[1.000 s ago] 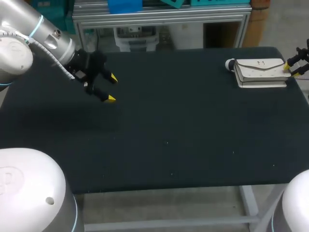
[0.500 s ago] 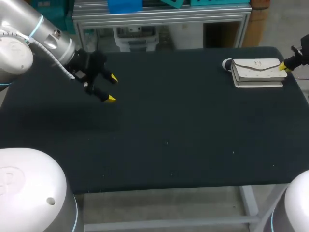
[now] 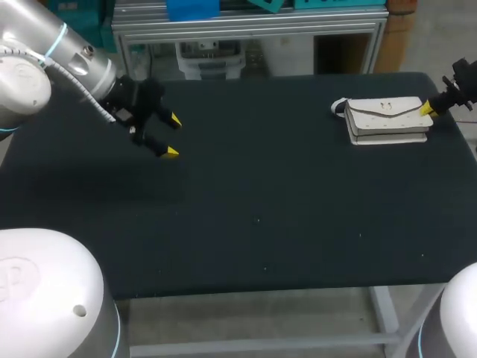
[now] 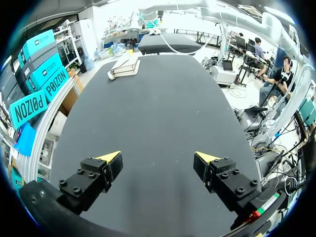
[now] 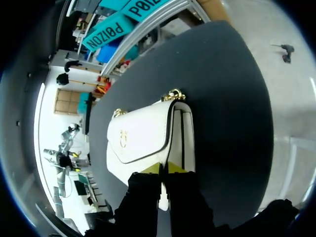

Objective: Pick up the bag, open it, inspect its contents, close it, and place it on the opposite side

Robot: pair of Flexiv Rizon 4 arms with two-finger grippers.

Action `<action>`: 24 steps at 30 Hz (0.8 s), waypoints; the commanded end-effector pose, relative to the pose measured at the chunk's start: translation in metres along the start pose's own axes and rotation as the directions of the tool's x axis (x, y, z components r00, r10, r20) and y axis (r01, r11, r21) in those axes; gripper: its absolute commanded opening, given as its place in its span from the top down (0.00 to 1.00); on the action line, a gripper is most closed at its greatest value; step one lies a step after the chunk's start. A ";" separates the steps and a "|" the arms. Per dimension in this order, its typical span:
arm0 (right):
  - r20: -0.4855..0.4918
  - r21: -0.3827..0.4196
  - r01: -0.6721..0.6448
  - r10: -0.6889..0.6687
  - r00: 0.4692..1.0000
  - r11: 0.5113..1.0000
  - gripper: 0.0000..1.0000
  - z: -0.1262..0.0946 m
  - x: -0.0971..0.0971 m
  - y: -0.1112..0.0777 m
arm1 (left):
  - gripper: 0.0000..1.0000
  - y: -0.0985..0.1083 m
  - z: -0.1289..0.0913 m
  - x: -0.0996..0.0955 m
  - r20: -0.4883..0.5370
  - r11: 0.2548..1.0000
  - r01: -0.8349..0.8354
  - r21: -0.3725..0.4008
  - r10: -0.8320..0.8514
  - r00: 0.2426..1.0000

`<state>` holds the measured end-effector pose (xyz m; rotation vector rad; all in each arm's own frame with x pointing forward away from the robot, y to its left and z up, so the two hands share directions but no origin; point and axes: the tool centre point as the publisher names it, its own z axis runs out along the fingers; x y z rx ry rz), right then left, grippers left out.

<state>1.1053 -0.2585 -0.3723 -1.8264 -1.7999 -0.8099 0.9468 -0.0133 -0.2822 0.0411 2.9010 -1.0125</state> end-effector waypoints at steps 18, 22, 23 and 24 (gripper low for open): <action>0.032 -0.013 0.011 -0.011 0.999 1.000 1.00 0.037 0.063 -0.048 | 0.00 0.001 0.001 0.000 0.001 1.000 -0.001 0.003 0.001 1.000; 0.032 -0.013 0.011 -0.011 0.999 1.000 1.00 0.037 0.063 -0.048 | 0.00 0.001 0.001 0.000 0.001 1.000 -0.001 0.003 0.001 1.000; 0.032 -0.013 0.011 -0.011 0.999 1.000 1.00 0.037 0.063 -0.048 | 0.00 0.001 0.001 0.000 0.001 1.000 -0.001 0.003 0.001 1.000; 0.032 -0.013 0.011 -0.011 0.999 1.000 1.00 0.037 0.063 -0.048 | 0.00 0.001 0.001 0.000 0.001 1.000 -0.001 0.003 0.001 1.000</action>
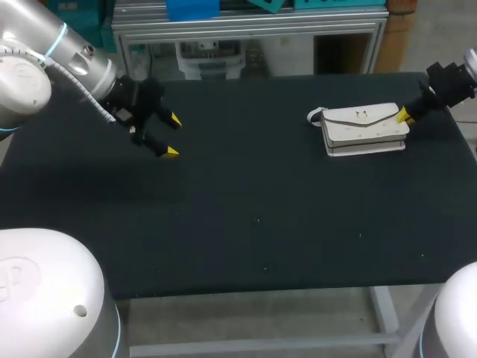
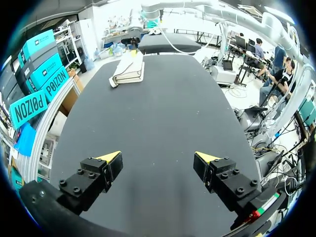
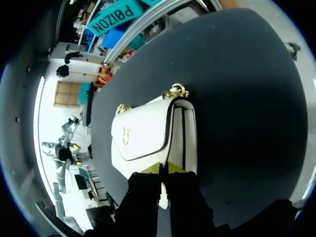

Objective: Pick up the bag, open it, inspect its contents, close it, and place it on the opposite side

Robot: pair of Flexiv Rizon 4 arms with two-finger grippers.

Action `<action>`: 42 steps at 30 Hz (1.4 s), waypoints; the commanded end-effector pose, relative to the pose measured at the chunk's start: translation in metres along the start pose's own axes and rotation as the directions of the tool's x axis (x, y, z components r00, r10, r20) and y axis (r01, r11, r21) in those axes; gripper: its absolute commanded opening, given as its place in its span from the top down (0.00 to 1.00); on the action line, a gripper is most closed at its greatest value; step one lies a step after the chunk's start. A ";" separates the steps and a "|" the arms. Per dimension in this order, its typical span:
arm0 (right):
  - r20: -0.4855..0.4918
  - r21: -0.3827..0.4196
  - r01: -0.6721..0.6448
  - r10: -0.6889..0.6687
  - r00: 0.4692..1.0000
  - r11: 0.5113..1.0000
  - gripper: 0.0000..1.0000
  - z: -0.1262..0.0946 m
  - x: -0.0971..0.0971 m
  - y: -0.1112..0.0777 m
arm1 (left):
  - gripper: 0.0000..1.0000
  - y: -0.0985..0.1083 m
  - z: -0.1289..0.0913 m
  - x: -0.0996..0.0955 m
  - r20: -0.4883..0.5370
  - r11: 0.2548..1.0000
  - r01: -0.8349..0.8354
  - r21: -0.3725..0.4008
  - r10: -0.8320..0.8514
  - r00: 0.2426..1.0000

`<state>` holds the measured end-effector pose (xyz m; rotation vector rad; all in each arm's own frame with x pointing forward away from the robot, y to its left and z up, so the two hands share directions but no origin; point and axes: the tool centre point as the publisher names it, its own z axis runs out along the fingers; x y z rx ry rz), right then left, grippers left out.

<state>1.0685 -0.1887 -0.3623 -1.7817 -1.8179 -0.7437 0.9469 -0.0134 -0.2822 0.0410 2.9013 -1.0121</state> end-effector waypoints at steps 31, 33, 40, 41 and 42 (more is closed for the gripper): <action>0.014 -0.175 0.034 -0.032 0.999 0.984 1.00 0.121 0.134 -0.128 | 0.00 0.001 0.001 0.000 0.002 1.000 -0.001 0.003 0.001 1.000; 0.004 -0.172 0.033 -0.032 0.999 0.985 1.00 0.128 0.137 -0.129 | 0.00 0.001 0.001 0.000 0.002 1.000 -0.001 0.003 0.001 1.000; 0.009 -0.189 0.037 -0.036 0.999 0.981 1.00 0.151 0.158 -0.133 | 0.00 0.001 0.001 0.000 0.002 1.000 -0.001 0.003 0.001 1.000; 0.005 -0.180 0.047 -0.046 0.999 0.983 1.00 0.154 0.162 -0.132 | 0.00 0.001 0.001 0.000 0.002 1.000 -0.001 0.003 0.001 1.000; 0.000 -0.171 0.057 -0.058 0.998 0.984 1.00 0.158 0.165 -0.130 | 0.00 0.001 0.001 0.000 0.002 1.000 -0.001 0.003 0.001 1.000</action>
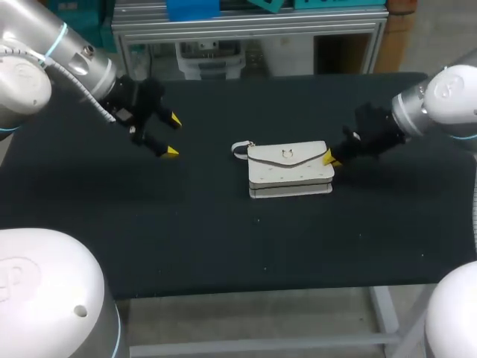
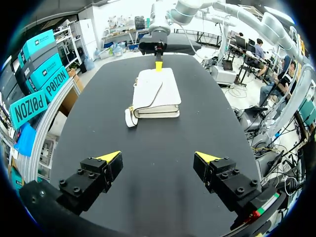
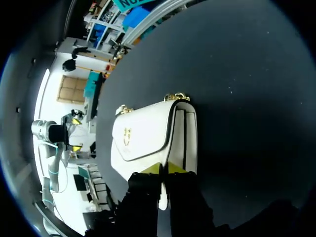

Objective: Pick up the bag, open it, inspect its contents, close it, and place it on the opposite side

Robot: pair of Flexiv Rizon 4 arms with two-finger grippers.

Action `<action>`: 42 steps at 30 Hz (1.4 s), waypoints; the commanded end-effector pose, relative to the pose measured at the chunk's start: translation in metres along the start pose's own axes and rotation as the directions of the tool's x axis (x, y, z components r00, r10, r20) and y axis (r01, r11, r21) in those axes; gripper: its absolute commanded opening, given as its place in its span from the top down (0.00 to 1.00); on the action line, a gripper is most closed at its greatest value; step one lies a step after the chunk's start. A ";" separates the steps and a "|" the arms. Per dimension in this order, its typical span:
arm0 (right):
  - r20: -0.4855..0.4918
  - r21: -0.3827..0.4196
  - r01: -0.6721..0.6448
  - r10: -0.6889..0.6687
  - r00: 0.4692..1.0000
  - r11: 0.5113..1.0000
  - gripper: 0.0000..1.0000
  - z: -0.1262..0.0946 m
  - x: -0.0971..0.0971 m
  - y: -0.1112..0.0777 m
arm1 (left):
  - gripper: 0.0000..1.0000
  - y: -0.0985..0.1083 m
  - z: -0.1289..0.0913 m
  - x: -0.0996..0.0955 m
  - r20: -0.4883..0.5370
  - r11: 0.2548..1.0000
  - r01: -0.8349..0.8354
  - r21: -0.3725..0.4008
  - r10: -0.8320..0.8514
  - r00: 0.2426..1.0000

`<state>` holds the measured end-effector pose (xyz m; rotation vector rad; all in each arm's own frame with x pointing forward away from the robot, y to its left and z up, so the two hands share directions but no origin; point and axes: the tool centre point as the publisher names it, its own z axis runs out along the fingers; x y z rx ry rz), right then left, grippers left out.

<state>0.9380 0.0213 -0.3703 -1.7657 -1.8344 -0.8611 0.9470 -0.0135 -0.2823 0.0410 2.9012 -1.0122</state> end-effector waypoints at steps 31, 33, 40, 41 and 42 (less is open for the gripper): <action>-0.024 -0.073 0.060 -0.062 0.998 0.996 1.00 0.063 0.059 0.001 | 0.00 0.001 0.001 0.000 0.001 1.000 -0.001 0.003 0.001 1.000; -0.026 -0.074 0.055 -0.057 0.998 0.996 1.00 0.065 0.060 -0.001 | 0.00 0.001 0.001 0.000 0.001 1.000 -0.001 0.003 0.001 1.000; -0.040 -0.069 0.035 -0.037 0.999 0.997 0.80 0.067 0.057 -0.006 | 0.00 0.001 0.001 0.000 0.001 1.000 -0.001 0.003 0.001 1.000; -0.044 -0.066 0.031 -0.034 0.998 0.997 0.53 0.066 0.056 -0.006 | 0.00 0.001 0.001 0.000 0.001 1.000 -0.001 0.003 0.001 1.000; -0.048 -0.064 0.029 -0.032 0.998 0.998 0.00 0.063 0.055 -0.006 | 0.00 0.001 0.001 0.000 0.001 1.000 -0.001 0.003 0.001 1.000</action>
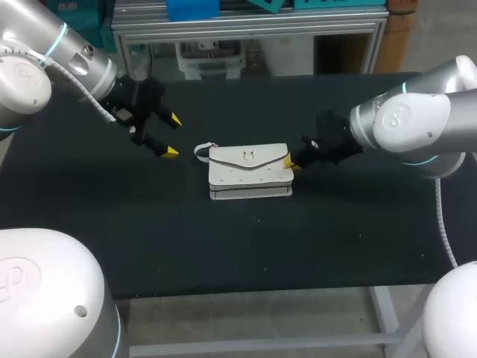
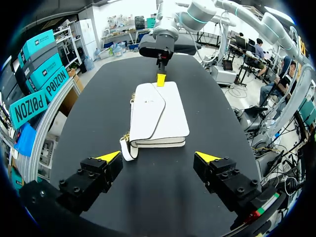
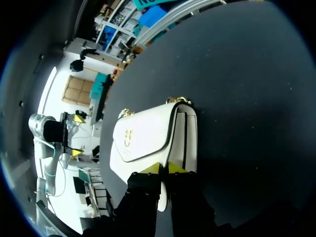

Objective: Pick up the bag, open it, inspect its contents, close it, and place it on the opposite side

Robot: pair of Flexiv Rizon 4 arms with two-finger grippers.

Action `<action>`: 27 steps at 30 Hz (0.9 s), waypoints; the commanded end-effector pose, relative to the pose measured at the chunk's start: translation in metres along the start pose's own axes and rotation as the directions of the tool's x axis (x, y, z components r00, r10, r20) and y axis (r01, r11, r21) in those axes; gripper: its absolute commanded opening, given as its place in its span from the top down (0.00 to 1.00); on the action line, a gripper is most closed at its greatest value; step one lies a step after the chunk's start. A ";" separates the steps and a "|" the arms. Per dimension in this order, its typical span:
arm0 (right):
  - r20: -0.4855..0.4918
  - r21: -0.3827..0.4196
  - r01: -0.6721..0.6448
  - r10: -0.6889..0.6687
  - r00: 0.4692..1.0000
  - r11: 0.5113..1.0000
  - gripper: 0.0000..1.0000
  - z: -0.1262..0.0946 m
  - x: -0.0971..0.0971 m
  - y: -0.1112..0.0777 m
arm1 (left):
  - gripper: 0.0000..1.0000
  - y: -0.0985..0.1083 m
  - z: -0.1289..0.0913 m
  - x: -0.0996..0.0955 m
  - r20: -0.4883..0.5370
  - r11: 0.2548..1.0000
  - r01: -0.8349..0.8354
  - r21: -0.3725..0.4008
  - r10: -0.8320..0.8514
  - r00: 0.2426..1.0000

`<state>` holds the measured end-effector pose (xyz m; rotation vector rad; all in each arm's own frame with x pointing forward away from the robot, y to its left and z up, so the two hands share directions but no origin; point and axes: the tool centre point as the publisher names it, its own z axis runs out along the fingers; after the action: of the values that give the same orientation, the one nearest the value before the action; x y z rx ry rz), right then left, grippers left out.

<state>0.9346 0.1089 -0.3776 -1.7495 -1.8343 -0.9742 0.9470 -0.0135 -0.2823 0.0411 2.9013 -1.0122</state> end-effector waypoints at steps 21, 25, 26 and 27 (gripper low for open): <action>0.142 0.099 0.158 -0.171 0.975 0.982 0.00 -0.099 0.015 -0.007 | 0.00 0.001 0.001 0.000 0.002 1.000 -0.001 0.003 0.001 1.000; 0.178 0.115 0.250 -0.267 0.947 0.961 0.00 -0.099 0.020 -0.014 | 0.00 0.001 0.001 0.000 0.002 1.000 -0.001 0.003 0.001 1.000; 0.181 0.117 0.275 -0.293 0.939 0.954 0.00 -0.099 0.020 -0.016 | 0.00 0.001 0.001 0.000 0.002 1.000 -0.001 0.003 0.001 1.000; 0.187 0.121 0.302 -0.320 0.929 0.946 0.00 -0.099 0.021 -0.018 | 0.00 -0.001 0.001 0.000 0.002 1.000 -0.004 -0.006 0.004 1.000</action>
<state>0.9096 0.0483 -0.3018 -1.5562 -2.2452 -0.8334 0.9471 -0.0133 -0.2824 0.0433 2.9010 -1.0103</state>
